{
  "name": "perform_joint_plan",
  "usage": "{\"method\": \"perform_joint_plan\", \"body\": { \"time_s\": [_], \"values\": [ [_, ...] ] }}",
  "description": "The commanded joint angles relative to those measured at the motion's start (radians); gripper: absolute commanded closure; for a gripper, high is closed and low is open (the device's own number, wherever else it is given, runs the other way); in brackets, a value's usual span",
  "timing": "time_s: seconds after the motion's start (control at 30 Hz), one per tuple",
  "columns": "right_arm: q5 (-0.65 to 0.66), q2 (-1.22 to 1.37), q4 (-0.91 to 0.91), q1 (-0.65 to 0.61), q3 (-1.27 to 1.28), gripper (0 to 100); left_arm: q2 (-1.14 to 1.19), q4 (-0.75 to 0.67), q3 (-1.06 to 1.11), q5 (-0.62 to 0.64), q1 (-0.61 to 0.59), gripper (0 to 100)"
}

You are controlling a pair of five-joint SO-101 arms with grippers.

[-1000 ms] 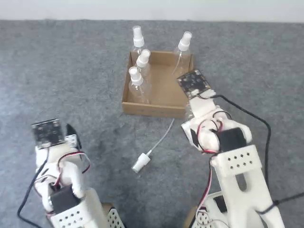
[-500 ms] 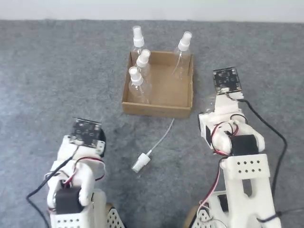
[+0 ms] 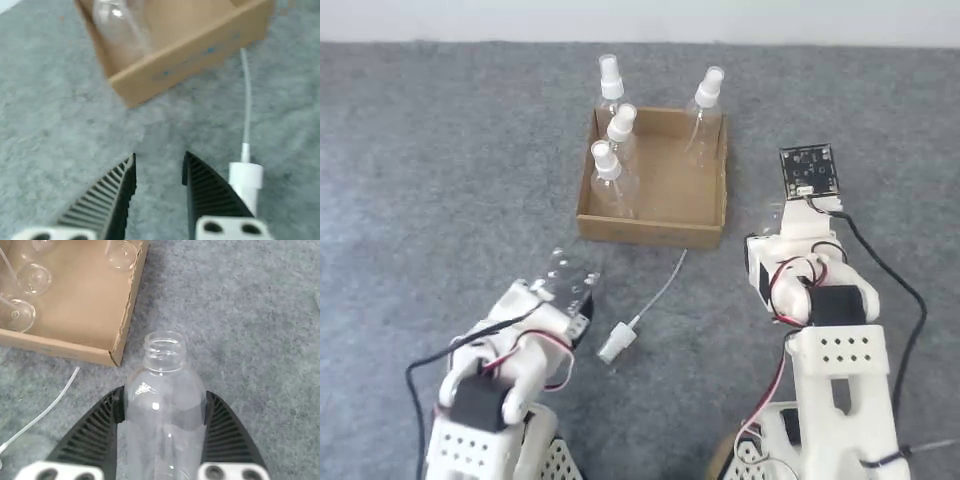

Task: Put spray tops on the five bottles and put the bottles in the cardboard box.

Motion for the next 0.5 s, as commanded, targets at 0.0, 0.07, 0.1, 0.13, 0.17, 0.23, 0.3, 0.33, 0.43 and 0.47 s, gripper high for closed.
{"method": "perform_joint_plan", "body": {
  "time_s": [0.0, 0.07, 0.1, 0.13, 0.17, 0.23, 0.3, 0.33, 0.43, 0.47],
  "values": [
    [-0.008, -0.038, -0.033, 0.038, -0.009, 91.9, 0.198, -0.063, -0.081, -0.006, 0.114, 83],
    [-0.009, -0.038, -0.035, 0.067, -0.009, 91.9, 0.262, -0.086, -0.081, -0.005, 0.167, 82],
    [-0.011, -0.038, -0.038, 0.079, -0.009, 91.9, 0.296, -0.095, -0.082, -0.005, 0.189, 82],
    [-0.011, -0.038, -0.047, 0.088, -0.009, 91.9, 0.330, -0.106, -0.082, -0.005, 0.204, 82],
    [-0.011, -0.038, -0.053, 0.093, -0.009, 91.9, 0.361, -0.117, -0.084, -0.003, 0.218, 82],
    [-0.011, -0.038, -0.054, 0.093, -0.008, 91.9, 0.430, -0.138, -0.085, -0.003, 0.236, 82],
    [-0.011, -0.038, -0.054, 0.090, -0.008, 91.9, 0.500, -0.147, -0.105, -0.003, 0.249, 82],
    [-0.011, -0.038, -0.054, 0.090, -0.008, 91.9, 0.539, -0.146, -0.120, -0.003, 0.253, 82],
    [-0.011, -0.038, -0.054, 0.090, -0.008, 91.9, 0.663, -0.147, -0.165, -0.003, 0.276, 82],
    [-0.011, -0.038, -0.054, 0.090, -0.008, 91.9, 0.704, -0.149, -0.179, -0.003, 0.287, 82]
  ]
}}
